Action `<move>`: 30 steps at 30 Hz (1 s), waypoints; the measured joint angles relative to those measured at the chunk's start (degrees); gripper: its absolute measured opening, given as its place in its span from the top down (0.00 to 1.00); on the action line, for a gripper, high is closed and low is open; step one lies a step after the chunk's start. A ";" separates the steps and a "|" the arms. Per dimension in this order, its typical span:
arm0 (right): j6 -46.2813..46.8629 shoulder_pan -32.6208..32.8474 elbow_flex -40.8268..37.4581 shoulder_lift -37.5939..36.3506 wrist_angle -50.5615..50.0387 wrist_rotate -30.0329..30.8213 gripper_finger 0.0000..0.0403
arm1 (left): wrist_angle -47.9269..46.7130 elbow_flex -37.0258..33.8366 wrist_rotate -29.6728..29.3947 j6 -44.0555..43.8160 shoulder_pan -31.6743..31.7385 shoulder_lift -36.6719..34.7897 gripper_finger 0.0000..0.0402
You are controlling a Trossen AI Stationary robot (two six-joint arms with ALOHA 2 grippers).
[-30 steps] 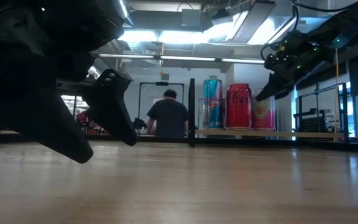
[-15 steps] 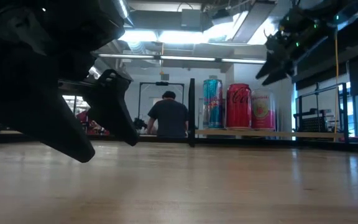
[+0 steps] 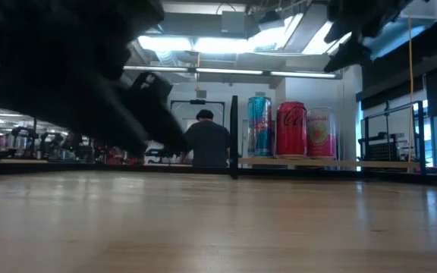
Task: Place canned beverage on shelf
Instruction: Put the pink soda can on the shelf aligned with the other pink soda can
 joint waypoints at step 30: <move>64.94 72.41 26.39 30.53 -20.64 15.37 0.13 | 10.04 11.74 -0.08 4.59 0.13 3.69 0.16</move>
